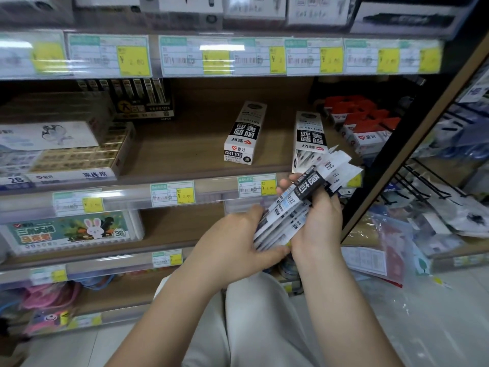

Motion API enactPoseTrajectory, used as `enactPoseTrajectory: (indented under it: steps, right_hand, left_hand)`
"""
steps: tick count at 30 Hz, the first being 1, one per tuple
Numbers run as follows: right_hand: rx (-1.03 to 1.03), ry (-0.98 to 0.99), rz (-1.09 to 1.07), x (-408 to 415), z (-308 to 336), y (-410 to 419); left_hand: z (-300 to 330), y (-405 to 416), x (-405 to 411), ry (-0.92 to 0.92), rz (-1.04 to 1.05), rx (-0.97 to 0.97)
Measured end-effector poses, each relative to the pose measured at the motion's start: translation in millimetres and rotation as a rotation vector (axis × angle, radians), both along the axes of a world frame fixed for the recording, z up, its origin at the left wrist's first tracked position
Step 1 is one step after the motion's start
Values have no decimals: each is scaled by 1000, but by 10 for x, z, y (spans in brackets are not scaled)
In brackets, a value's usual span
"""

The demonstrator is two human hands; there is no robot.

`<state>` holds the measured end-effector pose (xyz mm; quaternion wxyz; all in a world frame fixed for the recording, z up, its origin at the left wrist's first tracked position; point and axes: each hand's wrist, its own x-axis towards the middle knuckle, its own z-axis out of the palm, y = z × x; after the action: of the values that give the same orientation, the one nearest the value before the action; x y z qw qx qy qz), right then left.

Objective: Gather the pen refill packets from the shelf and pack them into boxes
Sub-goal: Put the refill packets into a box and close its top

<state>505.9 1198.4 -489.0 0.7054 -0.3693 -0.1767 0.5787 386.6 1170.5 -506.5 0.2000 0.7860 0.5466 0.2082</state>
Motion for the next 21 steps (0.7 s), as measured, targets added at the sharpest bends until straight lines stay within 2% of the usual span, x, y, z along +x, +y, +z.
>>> enactPoseTrajectory:
  steps: [9, 16, 21]
  right_hand:
    - [66, -21, 106, 33, 15, 56]
    - [9, 33, 125, 99, -2, 115]
    - [12, 55, 108, 137, -57, 146]
  left_hand:
    - [27, 148, 109, -38, -45, -95]
    - [-2, 223, 186, -78, 16, -70]
    - [-13, 175, 300, -128, -18, -126]
